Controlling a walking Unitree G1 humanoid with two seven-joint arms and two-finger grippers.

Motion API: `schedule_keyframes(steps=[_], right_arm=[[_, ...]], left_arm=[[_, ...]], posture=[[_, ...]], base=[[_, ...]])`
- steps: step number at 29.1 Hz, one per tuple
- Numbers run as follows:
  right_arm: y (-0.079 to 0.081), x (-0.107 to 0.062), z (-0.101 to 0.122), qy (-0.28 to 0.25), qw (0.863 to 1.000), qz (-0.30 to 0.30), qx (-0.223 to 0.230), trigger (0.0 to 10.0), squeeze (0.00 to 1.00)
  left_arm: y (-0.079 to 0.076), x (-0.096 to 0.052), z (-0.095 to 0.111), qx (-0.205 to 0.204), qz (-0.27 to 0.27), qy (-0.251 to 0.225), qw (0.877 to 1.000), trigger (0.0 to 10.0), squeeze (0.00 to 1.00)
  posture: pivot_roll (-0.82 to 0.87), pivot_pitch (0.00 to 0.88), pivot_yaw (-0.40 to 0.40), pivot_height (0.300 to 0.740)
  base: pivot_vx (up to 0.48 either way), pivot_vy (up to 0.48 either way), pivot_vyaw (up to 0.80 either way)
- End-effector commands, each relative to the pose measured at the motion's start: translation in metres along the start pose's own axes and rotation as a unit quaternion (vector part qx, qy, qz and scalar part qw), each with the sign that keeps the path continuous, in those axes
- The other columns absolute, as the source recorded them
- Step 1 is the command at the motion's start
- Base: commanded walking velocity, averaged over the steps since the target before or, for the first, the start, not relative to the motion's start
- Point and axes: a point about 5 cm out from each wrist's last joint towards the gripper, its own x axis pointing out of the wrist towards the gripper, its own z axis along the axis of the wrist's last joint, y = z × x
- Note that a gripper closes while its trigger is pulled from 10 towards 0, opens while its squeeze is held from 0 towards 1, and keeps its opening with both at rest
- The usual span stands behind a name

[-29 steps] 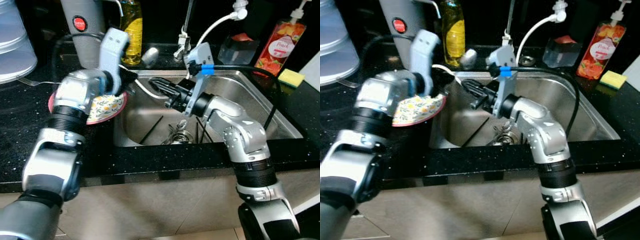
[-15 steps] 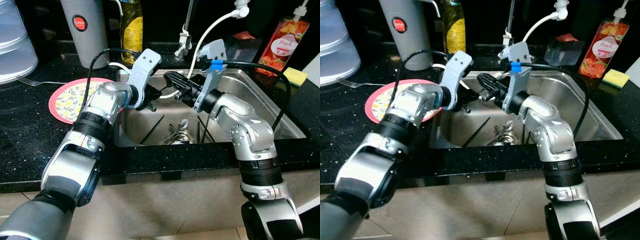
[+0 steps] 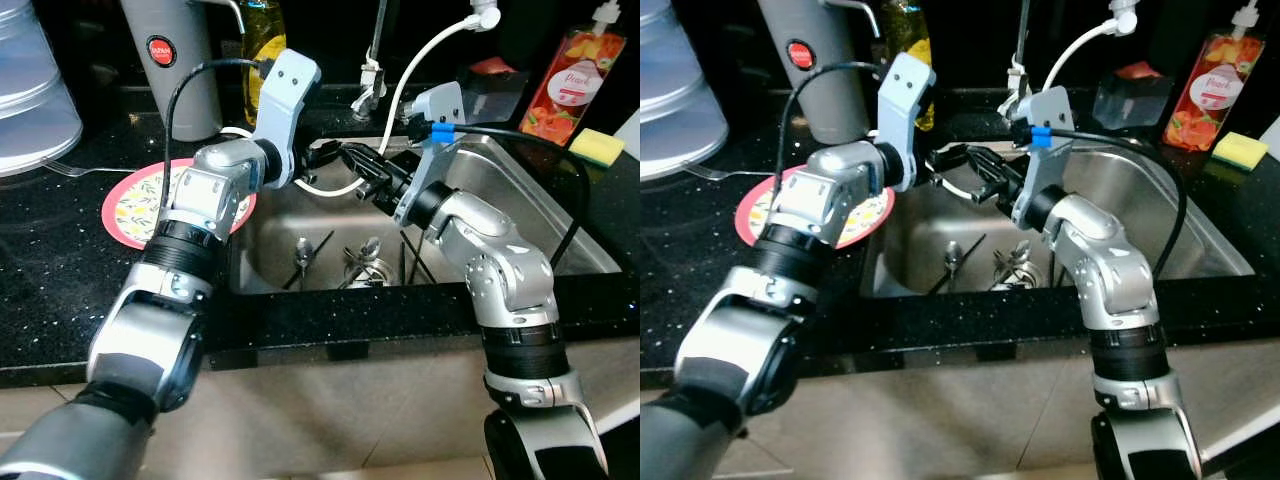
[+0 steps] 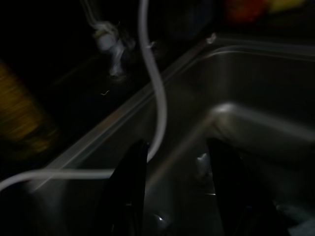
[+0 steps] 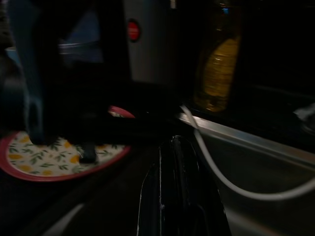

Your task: Kitchen organization

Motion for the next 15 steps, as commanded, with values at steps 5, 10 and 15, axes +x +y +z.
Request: schedule_keyframes(steps=[5, 10, 15], right_arm=[[-0.003, -0.002, 0.004, -0.013, 1.000, -0.008, -0.003, 10.0, 0.00], [-0.004, -0.001, 0.001, -0.010, 1.000, -0.008, 0.002, 10.0, 0.00], [0.000, 0.000, -0.002, -0.004, 1.000, 0.000, 0.007, 10.0, 0.00]], left_arm=[[0.010, -0.028, -0.025, 0.072, 0.006, 0.077, 0.994, 10.0, 0.00], [0.020, -0.060, -0.037, 0.149, -0.001, 0.137, 0.979, 10.0, 0.00], [0.024, -0.096, -0.038, 0.196, -0.023, 0.173, 0.965, 10.0, 0.00]], posture=[[0.17, 0.000, 0.001, 0.740], [0.19, 0.000, -0.021, 0.740], [0.19, 0.000, -0.034, 0.740]], base=[[0.000, 0.000, 0.00], [0.000, 0.000, 0.00], [0.000, 0.000, 0.00]])
